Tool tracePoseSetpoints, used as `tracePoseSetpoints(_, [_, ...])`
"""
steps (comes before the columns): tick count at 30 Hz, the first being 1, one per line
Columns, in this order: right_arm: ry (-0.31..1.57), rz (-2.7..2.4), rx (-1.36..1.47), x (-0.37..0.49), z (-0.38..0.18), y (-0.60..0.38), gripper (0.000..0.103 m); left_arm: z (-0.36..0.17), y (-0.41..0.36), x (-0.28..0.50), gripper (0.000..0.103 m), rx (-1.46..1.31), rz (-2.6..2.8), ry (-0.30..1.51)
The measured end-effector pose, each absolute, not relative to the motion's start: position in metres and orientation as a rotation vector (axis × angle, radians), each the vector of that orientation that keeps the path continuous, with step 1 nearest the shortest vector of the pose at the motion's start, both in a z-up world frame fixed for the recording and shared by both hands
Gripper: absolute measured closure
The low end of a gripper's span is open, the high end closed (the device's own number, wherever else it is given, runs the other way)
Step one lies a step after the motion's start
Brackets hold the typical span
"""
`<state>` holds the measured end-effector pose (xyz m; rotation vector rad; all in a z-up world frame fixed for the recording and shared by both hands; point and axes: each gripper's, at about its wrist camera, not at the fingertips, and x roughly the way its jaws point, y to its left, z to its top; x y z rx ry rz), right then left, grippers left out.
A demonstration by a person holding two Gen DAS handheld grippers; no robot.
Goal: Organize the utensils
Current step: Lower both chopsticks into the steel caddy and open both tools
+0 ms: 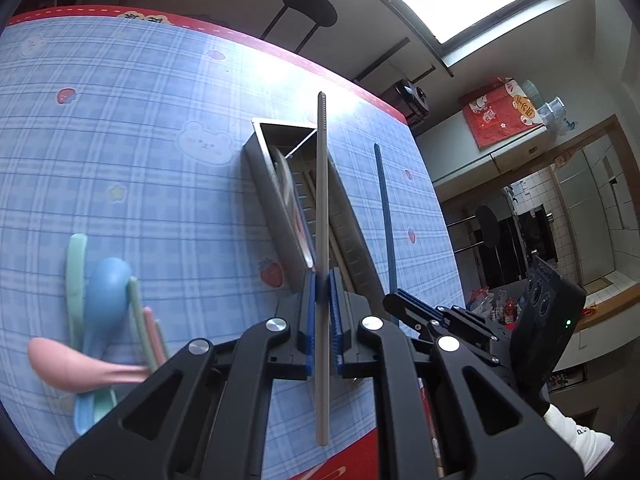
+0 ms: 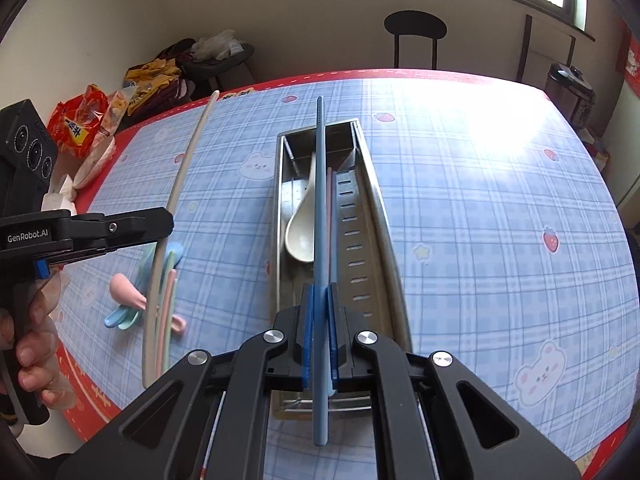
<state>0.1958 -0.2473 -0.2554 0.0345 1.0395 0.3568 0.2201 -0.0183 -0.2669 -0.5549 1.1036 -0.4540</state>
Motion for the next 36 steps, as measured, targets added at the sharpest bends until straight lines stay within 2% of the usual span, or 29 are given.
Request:
tracePoseSetpoints(9, [1.07,0.359,-0.014,0.228,-0.27,-0.255,0.096,-0.291,-0.069,0.269,0.092,-0.635,-0.44,1.138])
tracePoseSetpoints(25, [1.152,0.371,-0.064,0.245,-0.294,-0.24,0.096,-0.342,-0.079,0.286,0.093,-0.732,-0.375,1.224])
tracePoseSetpoints(27, [1.156,0.371,-0.049,0.246,-0.294,-0.239,0.096,-0.344,-0.08,0.288,0.088,-0.73,-0.386,1.231])
tracePoseSetpoints(29, [1.155,0.366,-0.04,0.247,-0.294,-0.242,0.095,-0.342,-0.079,0.29,0.075,-0.728,-0.382,1.226])
tracePoseSetpoints(33, [1.136,0.355,-0.028,0.241,-0.284,-0.244,0.092,-0.327,-0.073,0.289,0.057,-0.711,-0.387,1.2])
tracePoseSetpoints(34, [1.124,0.352,-0.028,0.238,-0.28,-0.246,0.084,-0.321,-0.072,0.288,0.051,-0.693,-0.386,1.191])
tracePoseSetpoints(35, [1.109,0.346,-0.03,0.235,-0.275,-0.246,0.071,-0.314,-0.069,0.286,0.045,-0.665,-0.379,1.18])
tracePoseSetpoints(36, [1.094,0.341,-0.03,0.231,-0.271,-0.248,0.064,-0.306,-0.066,0.284,0.043,-0.632,-0.371,1.165])
